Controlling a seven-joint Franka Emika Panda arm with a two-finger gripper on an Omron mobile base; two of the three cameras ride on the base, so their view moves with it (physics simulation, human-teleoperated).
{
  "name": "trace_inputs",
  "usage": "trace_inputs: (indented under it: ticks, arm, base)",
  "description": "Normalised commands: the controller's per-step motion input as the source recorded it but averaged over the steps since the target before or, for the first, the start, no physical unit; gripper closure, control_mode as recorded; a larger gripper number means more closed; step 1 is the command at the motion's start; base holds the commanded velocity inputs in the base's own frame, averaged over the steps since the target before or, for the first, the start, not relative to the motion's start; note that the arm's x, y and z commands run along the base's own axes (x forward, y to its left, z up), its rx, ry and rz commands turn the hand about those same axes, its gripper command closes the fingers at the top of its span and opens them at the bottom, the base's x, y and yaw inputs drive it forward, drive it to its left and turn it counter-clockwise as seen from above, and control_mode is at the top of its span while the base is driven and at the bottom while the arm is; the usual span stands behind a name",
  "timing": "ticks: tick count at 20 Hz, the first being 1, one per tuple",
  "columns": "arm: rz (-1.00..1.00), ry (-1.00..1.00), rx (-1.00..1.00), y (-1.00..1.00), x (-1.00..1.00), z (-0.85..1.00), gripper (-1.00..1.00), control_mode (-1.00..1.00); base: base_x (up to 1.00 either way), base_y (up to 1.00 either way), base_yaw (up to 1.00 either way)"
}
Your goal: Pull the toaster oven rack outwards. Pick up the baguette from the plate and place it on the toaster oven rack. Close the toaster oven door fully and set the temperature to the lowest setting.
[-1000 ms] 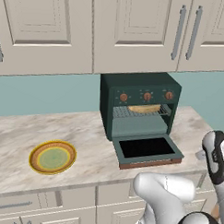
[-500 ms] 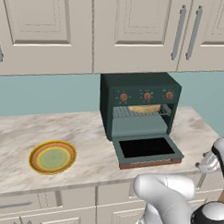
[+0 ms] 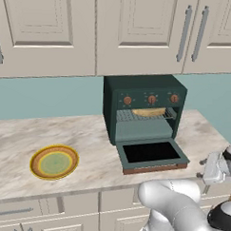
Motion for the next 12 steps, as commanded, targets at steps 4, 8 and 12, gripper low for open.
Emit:
trace_inputs:
  ticks: [4,8,12]
  arm:
    - [0.16,0.0,0.03,0.52,0.08,-0.14,-1.0,-1.0]
    - [0.11,0.0,0.0,0.62,0.2,-0.07,-1.0,-1.0]
    - [0.02,0.0,0.0,0.54,0.18,-0.01,-1.0,-1.0]
  base:
    - [0.0,0.0,0.0]
    - [0.0,0.0,0.0]
    - [0.0,0.0,0.0]
